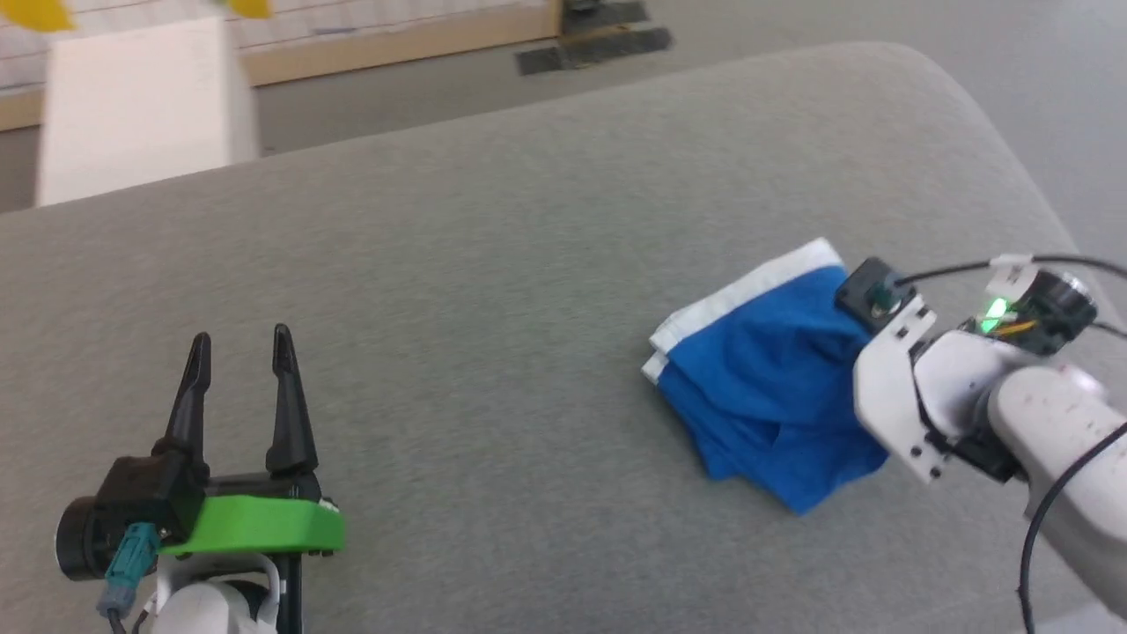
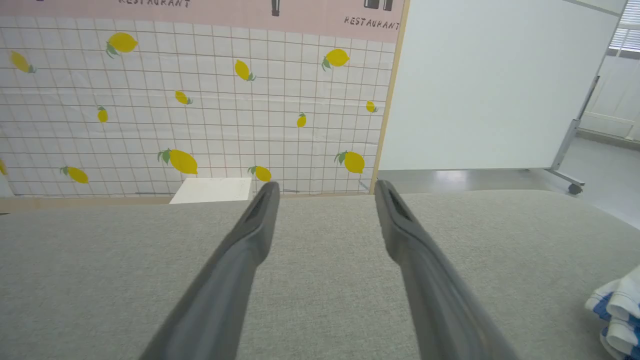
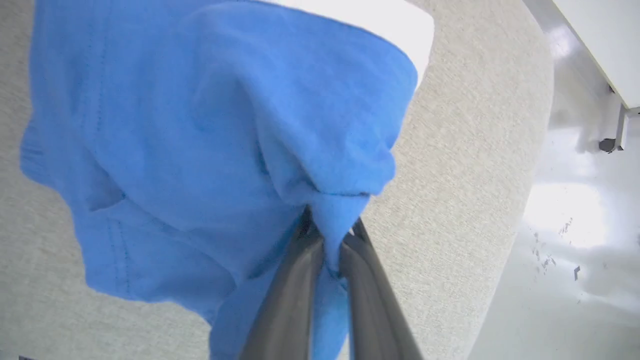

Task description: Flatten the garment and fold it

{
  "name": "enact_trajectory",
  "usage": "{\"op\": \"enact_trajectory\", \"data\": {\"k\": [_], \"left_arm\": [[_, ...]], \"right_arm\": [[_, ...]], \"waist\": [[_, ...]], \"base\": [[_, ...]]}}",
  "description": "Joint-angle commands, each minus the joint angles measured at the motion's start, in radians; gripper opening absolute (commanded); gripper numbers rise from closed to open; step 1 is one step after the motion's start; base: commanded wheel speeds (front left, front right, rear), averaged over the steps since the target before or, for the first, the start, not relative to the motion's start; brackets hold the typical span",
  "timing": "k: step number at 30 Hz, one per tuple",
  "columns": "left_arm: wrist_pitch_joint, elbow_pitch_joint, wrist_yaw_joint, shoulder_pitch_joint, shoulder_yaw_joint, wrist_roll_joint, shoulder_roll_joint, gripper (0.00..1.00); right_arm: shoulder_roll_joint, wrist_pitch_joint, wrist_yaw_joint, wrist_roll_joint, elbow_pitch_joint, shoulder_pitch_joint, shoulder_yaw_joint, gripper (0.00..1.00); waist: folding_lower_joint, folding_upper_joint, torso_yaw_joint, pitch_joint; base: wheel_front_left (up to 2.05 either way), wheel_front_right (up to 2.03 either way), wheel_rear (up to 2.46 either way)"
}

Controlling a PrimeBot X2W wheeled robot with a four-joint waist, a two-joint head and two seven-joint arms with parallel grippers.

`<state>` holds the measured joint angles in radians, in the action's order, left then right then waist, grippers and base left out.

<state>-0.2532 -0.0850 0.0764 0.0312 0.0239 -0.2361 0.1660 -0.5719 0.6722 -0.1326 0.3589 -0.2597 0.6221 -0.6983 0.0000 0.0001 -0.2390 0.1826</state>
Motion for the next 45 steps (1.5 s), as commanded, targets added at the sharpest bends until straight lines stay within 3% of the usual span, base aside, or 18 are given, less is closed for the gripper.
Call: {"op": "enact_trajectory", "data": {"k": [1,6,12,26,27,28,29,32,36,45], "left_arm": [[0.004,-0.011,0.005,0.001,0.001,0.001,0.012,1.0],[0.044,-0.066,0.013,0.026,0.004,0.027,0.043,1.0],[0.101,-0.142,0.019,0.048,0.008,0.056,0.078,1.0],[0.184,-0.25,0.033,0.058,0.011,0.08,0.116,1.0],[0.184,-0.251,0.034,0.056,0.011,0.08,0.117,1.0],[0.184,-0.25,0.035,0.055,0.011,0.08,0.117,1.0],[0.183,-0.248,0.036,0.054,0.012,0.08,0.117,1.0],[0.164,-0.225,0.04,0.047,0.019,0.073,0.106,1.0],[0.133,-0.191,0.041,0.045,0.027,0.06,0.089,1.0],[0.051,-0.085,0.044,0.049,0.024,0.02,0.053,1.0]], "right_arm": [[-0.007,-0.015,0.002,0.01,-0.014,0.024,-0.006,0.0],[-0.032,-0.09,0.002,0.021,-0.106,0.119,-0.012,0.0],[-0.051,-0.179,0.002,-0.001,-0.243,0.208,0.026,0.0],[-0.034,-0.294,0.002,-0.145,-0.576,0.34,0.274,0.0],[-0.028,-0.308,0.002,-0.163,-0.59,0.347,0.301,0.11],[-0.024,-0.315,0.002,-0.184,-0.6,0.351,0.314,0.49],[-0.019,-0.32,0.002,-0.206,-0.611,0.355,0.33,1.0],[-0.005,-0.346,0.002,-0.268,-0.625,0.369,0.399,1.0],[0.005,-0.384,0.002,-0.262,-0.581,0.379,0.465,1.0],[0.108,-0.546,0.002,-0.216,-0.277,0.293,0.619,1.0]], "waist": [[0.0,-0.0001,-0.163,0.095],[0.0,-0.0001,-0.202,0.174],[0.0,-0.0001,-0.196,0.257],[0.0,-0.0001,-0.133,0.365],[0.0,-0.0001,-0.13,0.367],[0.0,-0.0001,-0.129,0.367],[0.0,-0.0001,-0.127,0.366],[0.0,-0.0001,-0.121,0.329],[0.0,-0.0001,-0.106,0.273],[0.0,-0.0001,-0.017,0.093]], "base": [[0.0,0.0,0.0],[0.0,0.0,0.0],[0.0,0.0,0.0],[0.0,0.0,0.0],[0.0,0.0,0.0],[0.0,0.0,0.0],[0.0,0.0,0.0],[0.0,0.0,0.0],[0.0,0.0,0.0],[0.0,0.0,0.0]]}}
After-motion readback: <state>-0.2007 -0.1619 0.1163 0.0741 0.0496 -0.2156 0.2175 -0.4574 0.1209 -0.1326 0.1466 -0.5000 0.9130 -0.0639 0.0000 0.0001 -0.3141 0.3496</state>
